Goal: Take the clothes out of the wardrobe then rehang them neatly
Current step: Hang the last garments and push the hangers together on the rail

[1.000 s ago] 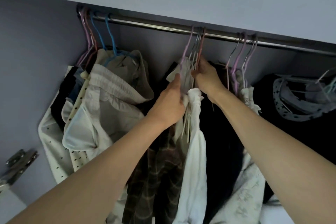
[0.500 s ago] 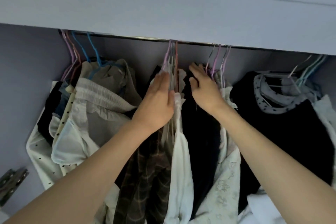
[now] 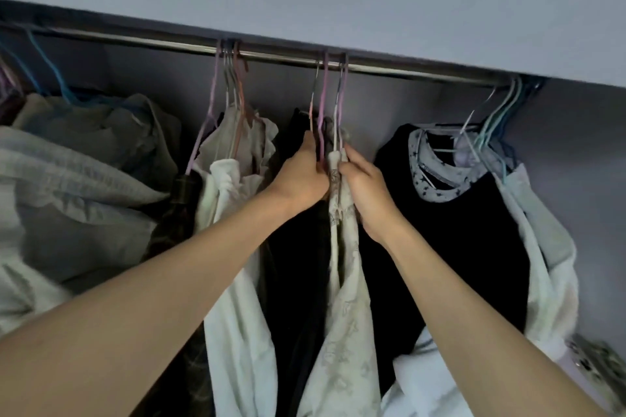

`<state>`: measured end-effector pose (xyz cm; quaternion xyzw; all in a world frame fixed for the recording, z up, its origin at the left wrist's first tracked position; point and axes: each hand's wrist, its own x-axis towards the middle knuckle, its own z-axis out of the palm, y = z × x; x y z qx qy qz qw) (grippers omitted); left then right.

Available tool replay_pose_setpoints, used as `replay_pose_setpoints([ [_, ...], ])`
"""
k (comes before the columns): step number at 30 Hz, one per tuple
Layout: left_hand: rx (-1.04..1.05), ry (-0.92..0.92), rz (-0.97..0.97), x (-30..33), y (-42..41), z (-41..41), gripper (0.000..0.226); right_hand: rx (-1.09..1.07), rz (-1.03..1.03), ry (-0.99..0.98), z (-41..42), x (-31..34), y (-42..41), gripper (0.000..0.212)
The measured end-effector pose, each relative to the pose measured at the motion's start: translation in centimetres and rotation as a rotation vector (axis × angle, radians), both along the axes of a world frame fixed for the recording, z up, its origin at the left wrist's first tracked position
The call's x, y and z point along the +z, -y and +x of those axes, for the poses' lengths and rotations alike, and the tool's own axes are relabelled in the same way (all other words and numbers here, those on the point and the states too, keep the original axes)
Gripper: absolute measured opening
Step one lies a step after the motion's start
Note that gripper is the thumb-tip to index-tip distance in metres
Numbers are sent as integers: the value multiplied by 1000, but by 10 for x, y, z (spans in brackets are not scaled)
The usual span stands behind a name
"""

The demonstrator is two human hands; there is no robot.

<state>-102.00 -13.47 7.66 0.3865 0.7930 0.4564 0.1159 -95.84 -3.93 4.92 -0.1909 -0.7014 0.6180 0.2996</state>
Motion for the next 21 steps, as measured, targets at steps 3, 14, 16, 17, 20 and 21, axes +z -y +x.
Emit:
replay_pose_setpoints([
  [3,-87,31,51,-1,-9,3,67,69,-110,-65,0,-1,-7,50],
  [14,-108,16,104,-7,-34,4,53,80,171,55,16,1,-30,44],
  [16,-90,-35,89,-8,-33,6,47,-127,586,241,25,2,-43,42],
  [17,-91,-56,86,-9,-33,8,50,-266,884,380,31,3,-56,44],
  [20,-86,-91,93,-15,-38,13,72,-463,1480,859,50,8,-101,57],
  [21,-74,-87,92,-17,-40,14,78,-493,1572,1021,56,11,-115,63],
])
